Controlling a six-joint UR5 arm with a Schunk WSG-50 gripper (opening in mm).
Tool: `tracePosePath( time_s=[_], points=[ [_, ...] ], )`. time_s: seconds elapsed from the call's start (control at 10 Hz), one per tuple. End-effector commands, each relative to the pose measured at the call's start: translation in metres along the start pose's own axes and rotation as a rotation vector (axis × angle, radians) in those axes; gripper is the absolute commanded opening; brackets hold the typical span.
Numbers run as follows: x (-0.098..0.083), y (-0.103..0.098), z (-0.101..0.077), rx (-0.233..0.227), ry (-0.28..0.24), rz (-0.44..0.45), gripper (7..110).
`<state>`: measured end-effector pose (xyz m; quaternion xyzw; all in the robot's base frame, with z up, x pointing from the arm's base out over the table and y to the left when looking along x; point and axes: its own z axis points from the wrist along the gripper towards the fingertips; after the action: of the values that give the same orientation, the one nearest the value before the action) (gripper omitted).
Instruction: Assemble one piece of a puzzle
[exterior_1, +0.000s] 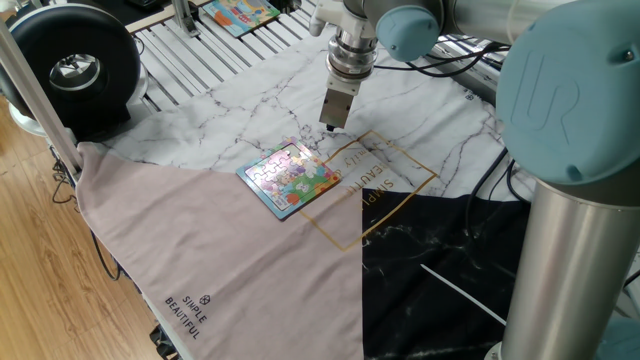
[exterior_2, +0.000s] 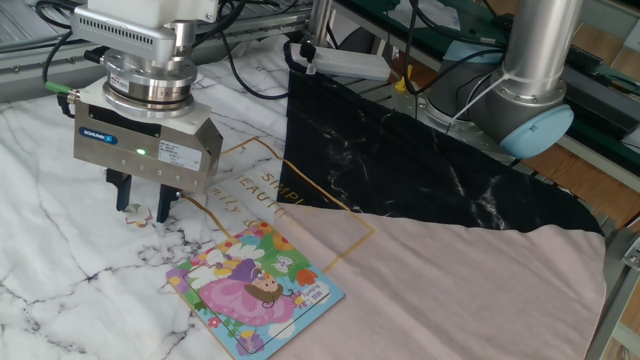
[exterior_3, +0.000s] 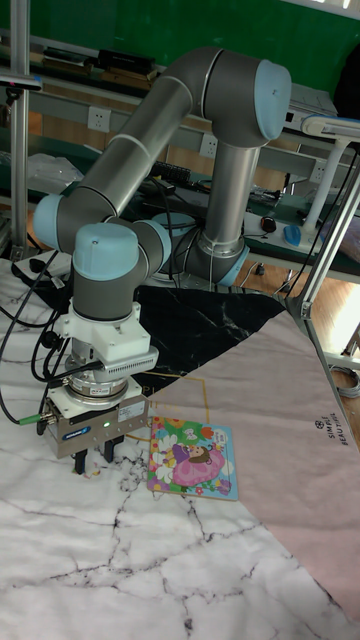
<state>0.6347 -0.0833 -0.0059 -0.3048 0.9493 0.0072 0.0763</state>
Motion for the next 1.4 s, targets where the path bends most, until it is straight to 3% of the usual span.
tracePosePath(
  time_s=[0.0,1.3],
  points=[
    [0.0004,-0.0055,-0.0012,0.016,-0.001,0.001,44],
    [-0.0020,-0.0125,-0.0007,0.043,-0.010,-0.008,44]
  ],
)
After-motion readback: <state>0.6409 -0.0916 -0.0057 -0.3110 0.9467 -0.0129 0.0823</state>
